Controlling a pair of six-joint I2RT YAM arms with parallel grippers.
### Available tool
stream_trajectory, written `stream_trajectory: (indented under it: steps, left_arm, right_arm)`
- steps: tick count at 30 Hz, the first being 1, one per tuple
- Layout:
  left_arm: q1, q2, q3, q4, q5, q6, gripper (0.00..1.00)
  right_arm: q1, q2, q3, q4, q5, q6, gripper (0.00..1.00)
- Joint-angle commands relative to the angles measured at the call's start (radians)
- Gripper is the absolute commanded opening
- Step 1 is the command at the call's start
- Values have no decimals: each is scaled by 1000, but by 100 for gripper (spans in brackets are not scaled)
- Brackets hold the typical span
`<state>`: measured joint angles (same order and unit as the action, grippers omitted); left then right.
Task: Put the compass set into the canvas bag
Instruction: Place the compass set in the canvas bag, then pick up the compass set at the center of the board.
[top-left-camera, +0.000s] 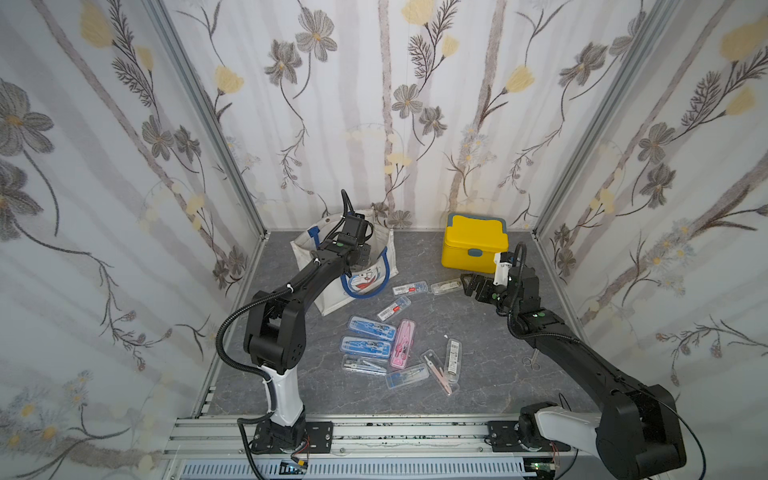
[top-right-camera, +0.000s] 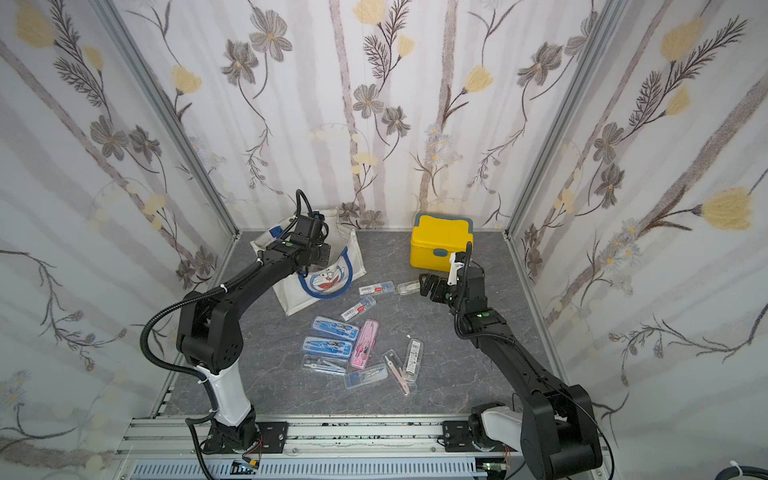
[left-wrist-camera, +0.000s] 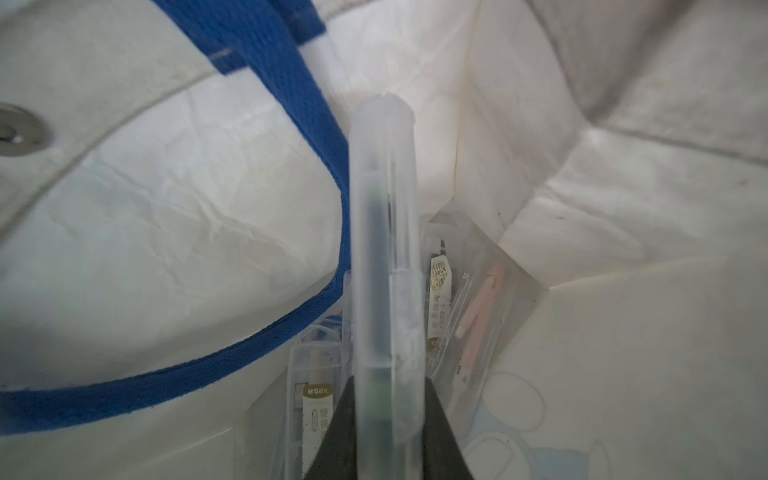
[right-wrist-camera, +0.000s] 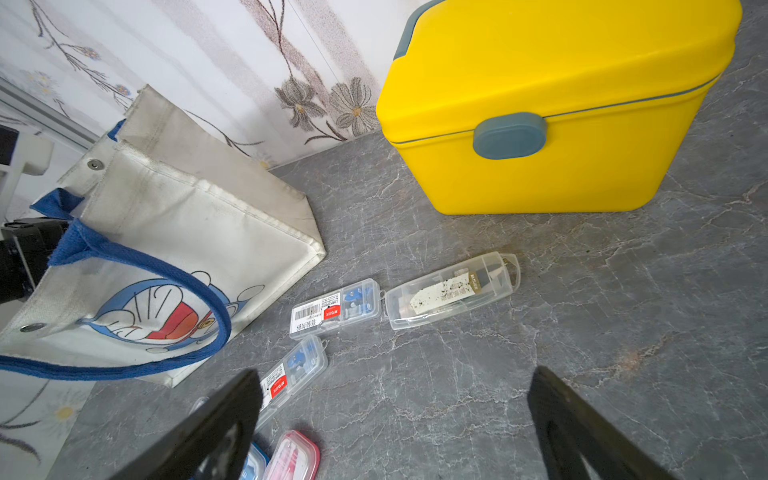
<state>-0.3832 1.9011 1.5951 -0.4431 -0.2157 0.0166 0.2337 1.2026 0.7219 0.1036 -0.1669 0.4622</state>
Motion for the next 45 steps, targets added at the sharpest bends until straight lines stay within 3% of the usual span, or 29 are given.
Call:
stream_trajectory:
  steps: [1, 11, 21, 28, 31, 39, 45]
  left_arm:
    - [1, 27, 17, -40, -46, 31, 16]
    - [1, 50, 17, -41, -71, 26, 33]
    - [1, -11, 15, 6, -108, -15, 48]
    - [1, -127, -50, 112, -128, -83, 75]
    - [0, -215, -132, 210, -97, -133, 100]
    - [-110, -461, -369, 494, 75, -198, 100]
    - [-242, -539, -505, 669, 300, -251, 100]
  right_arm:
    - [0, 5, -4, -8, 21, -18, 100]
    - [-1, 17, -1, -42, 56, -31, 99]
    - [0, 27, 24, -152, 72, -61, 100]
    - [23, 9, 11, -234, 31, -99, 99]
    - [51, 5, 13, -296, 32, -106, 94]
    - [193, 46, 20, -452, 96, -68, 88]
    - [299, 65, 2, -518, 153, 18, 88]
